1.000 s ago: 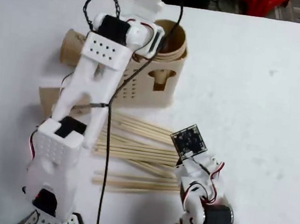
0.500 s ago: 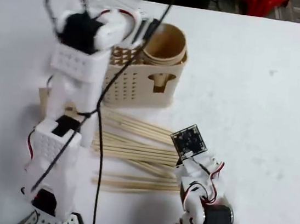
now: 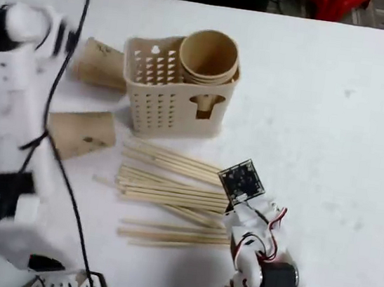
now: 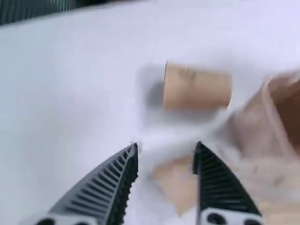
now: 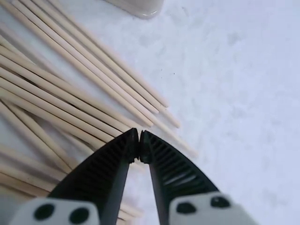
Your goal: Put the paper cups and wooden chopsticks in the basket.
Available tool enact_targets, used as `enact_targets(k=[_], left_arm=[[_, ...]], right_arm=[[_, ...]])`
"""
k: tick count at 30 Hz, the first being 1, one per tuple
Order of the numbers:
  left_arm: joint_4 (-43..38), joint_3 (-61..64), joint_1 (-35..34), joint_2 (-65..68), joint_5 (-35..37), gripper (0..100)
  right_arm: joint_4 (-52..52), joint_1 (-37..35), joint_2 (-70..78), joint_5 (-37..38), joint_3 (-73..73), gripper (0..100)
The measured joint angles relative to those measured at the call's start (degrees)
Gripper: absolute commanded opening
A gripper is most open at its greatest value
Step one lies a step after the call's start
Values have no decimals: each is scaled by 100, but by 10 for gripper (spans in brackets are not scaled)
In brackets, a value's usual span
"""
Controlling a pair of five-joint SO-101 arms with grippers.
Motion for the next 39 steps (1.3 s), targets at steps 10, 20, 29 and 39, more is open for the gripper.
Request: enact_targets(k=[10,20,29,39], left_arm=[[-985,5196,-1204,-2031,-1029,264],[-2365,7086,-1222,-2066,-862,264],[-2725,7270,-475,-2066,-334,264],[-3086,7270,114,-2066,-246,264]], right_arm=[[-70,-158,0,0,114,17],[-70,-167,0,0,114,17],[-70,-167,0,0,114,17],[-70,-167,0,0,114,17]])
